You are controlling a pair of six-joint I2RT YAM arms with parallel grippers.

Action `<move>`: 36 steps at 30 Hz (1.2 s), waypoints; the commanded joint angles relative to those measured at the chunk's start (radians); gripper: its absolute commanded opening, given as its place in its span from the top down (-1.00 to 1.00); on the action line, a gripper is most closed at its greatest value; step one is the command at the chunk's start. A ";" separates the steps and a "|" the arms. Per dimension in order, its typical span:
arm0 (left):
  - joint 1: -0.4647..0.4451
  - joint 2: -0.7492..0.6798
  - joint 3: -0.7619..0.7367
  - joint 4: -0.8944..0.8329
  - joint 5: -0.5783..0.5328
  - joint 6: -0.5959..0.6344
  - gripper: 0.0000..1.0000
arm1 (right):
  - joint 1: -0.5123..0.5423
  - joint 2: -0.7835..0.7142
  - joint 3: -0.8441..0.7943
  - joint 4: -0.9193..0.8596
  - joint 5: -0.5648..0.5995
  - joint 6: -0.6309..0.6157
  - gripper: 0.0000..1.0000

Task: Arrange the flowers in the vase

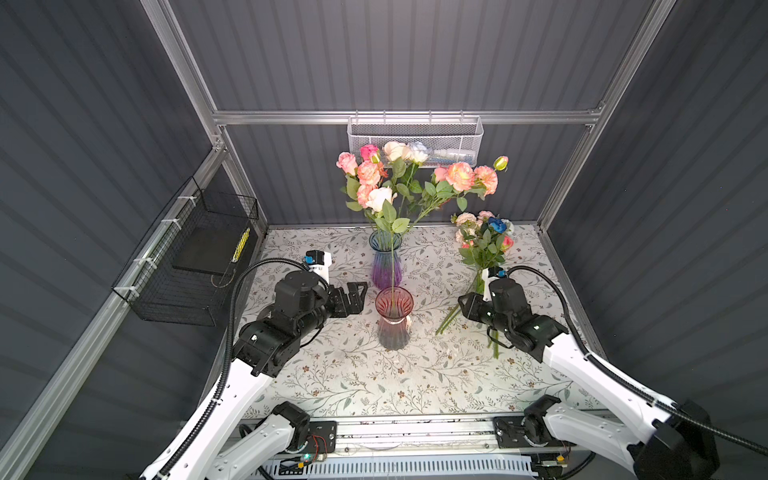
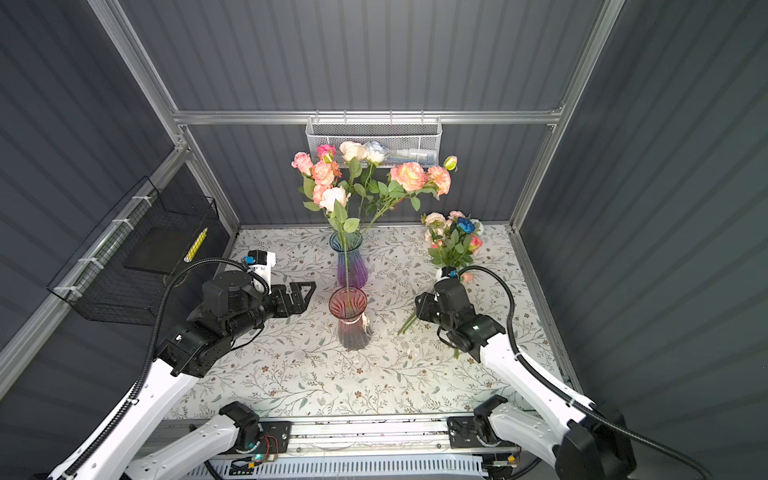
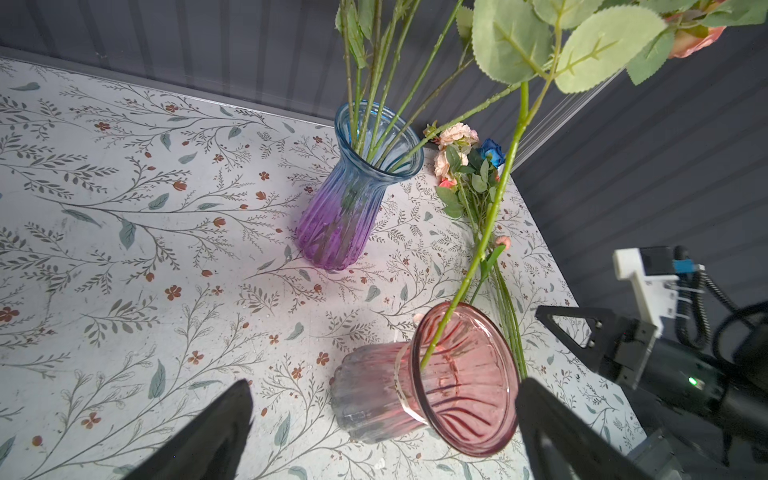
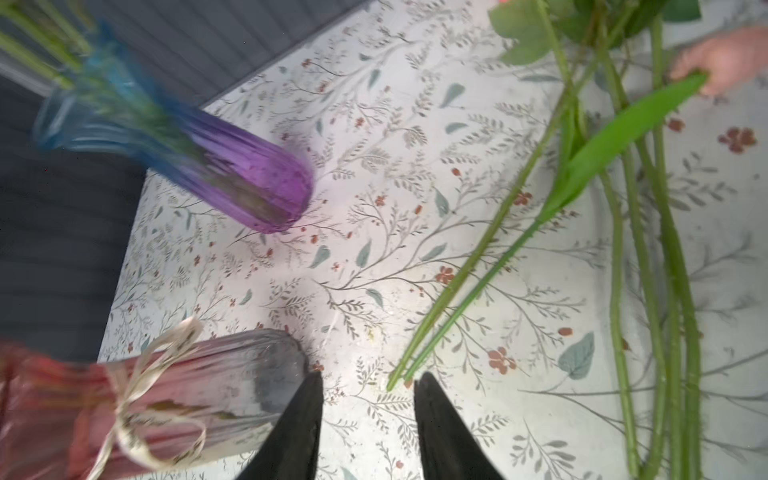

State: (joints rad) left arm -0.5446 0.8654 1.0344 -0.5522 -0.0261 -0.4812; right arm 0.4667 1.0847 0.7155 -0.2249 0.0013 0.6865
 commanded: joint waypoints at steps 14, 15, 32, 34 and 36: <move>-0.003 -0.031 -0.028 -0.006 0.019 -0.001 -1.00 | -0.200 0.525 0.226 0.076 -0.079 0.054 0.40; -0.003 -0.034 -0.028 -0.008 0.017 0.000 -0.99 | -0.202 0.542 0.238 0.067 -0.069 0.057 0.40; -0.003 -0.040 -0.027 -0.015 0.000 0.009 -0.99 | -0.208 0.707 0.362 -0.040 -0.002 0.060 0.45; -0.003 -0.041 -0.028 -0.018 -0.001 0.010 -1.00 | -0.209 0.718 0.371 -0.043 -0.001 0.053 0.51; -0.003 -0.043 -0.027 -0.019 -0.003 0.012 -0.99 | -0.209 0.727 0.379 -0.049 -0.001 0.050 0.61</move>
State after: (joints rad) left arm -0.5446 0.8310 1.0191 -0.5568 -0.0196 -0.4812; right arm 0.2623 1.7973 1.0679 -0.2356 -0.0185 0.7410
